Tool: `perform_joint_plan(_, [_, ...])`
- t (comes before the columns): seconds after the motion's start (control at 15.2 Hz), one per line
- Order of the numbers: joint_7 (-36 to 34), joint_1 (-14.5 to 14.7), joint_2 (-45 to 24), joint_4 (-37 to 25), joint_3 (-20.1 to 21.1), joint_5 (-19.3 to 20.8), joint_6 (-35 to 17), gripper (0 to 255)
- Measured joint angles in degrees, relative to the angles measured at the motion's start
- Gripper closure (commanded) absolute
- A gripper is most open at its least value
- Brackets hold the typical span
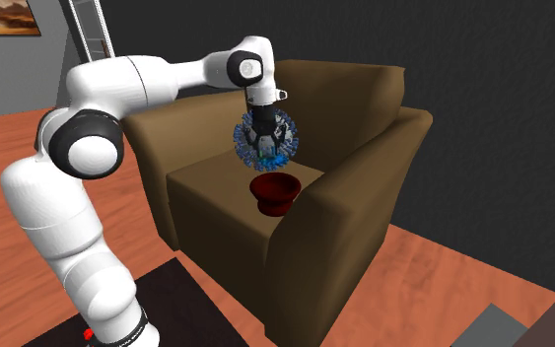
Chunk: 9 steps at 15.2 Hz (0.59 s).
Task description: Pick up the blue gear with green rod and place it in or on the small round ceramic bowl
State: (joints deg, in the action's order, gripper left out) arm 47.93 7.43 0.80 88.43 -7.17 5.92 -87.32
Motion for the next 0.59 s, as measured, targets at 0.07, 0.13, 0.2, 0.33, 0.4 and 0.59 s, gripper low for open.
perform_joint_plan(0.07, [0.68, -0.35, -0.23, 0.11, -0.36, -0.01, -0.41, 255])
perform_joint_plan(0.13, [0.97, -0.51, -0.33, 0.58, -0.53, -0.01, -1.00, 255])
perform_joint_plan(0.2, [1.10, -0.60, -0.20, 1.46, -0.63, 0.00, -1.76, 255])
perform_joint_plan(0.33, [1.06, -0.65, 0.05, 3.30, -0.67, 0.04, -3.36, 255])
perform_joint_plan(0.4, [1.05, -0.68, 0.23, 4.28, -0.71, 0.07, -4.15, 255])
perform_joint_plan(0.59, [0.59, -0.59, 0.84, 7.45, -0.62, 0.15, -6.69, 255])
